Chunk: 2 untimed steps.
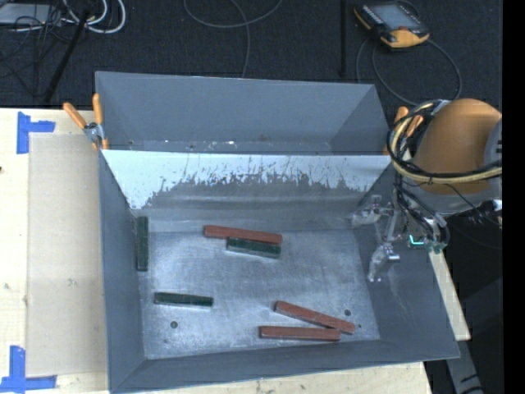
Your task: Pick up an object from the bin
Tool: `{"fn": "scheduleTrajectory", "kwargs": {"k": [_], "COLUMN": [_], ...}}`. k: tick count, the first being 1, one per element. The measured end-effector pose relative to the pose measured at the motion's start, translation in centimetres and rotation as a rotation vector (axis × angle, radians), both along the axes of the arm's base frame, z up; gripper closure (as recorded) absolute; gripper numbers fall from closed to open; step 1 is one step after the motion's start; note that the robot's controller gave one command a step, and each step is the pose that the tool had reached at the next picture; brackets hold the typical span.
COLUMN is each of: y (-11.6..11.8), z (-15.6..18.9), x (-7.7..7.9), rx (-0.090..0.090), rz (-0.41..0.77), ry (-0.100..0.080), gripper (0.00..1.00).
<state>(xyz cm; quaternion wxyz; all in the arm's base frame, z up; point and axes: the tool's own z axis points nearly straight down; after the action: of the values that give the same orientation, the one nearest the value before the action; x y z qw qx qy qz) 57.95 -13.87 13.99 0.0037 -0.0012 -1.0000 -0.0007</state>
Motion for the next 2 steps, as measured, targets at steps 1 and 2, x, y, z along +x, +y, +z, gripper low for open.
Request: {"fn": "scheduleTrajectory", "kwargs": {"k": [1, 2], "y": [0.1, 6.0], "z": [0.4, -5.1], "x": [0.2, -3.6], "rx": [-0.001, -0.001], "rz": [0.004, 0.244], "ry": [-0.007, -0.01], "gripper": [0.0, 0.0]}}
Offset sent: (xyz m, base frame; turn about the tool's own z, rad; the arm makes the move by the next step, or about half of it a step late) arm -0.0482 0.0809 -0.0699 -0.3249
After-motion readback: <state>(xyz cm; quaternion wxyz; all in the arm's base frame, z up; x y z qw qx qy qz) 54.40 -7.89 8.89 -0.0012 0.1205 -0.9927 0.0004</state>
